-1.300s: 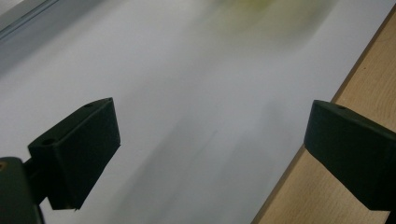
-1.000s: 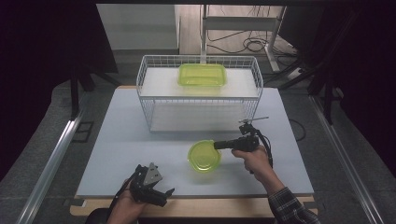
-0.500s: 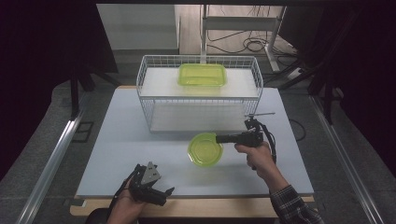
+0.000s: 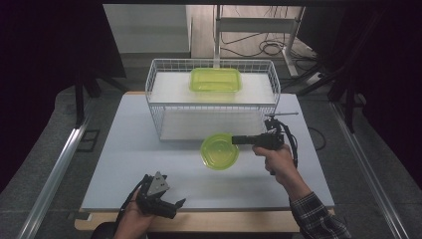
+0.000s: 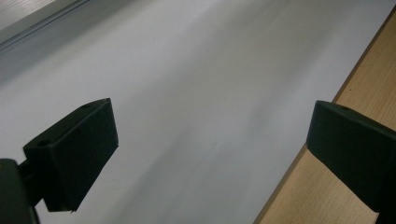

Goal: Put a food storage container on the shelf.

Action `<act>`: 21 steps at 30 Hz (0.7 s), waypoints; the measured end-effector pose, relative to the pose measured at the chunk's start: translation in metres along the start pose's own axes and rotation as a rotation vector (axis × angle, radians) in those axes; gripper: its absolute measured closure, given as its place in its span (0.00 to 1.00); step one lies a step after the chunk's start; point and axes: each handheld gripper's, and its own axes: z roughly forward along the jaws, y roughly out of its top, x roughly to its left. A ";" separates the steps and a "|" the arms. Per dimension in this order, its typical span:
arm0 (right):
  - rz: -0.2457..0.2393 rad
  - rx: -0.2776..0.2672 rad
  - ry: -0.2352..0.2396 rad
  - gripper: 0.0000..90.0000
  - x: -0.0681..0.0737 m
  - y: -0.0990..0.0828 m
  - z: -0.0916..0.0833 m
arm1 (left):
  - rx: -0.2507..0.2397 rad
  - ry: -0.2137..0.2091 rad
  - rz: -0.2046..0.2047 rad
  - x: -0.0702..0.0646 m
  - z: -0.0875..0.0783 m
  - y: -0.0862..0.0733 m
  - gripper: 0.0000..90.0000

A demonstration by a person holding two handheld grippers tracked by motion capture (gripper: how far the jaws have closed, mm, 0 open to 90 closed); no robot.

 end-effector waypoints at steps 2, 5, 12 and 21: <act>0.002 -0.005 0.004 0.93 0.002 0.003 -0.002 | -0.005 0.000 -0.003 0.000 0.000 0.000 0.02; 0.003 -0.016 0.005 0.93 0.005 0.007 -0.005 | -0.012 -0.001 -0.008 0.001 -0.001 0.000 0.02; 0.004 -0.046 0.012 0.93 0.011 0.017 -0.012 | -0.028 -0.006 -0.025 0.002 -0.002 0.000 0.02; -0.008 -0.089 0.029 0.93 0.023 0.034 -0.021 | -0.026 -0.006 -0.022 0.003 -0.003 0.000 0.01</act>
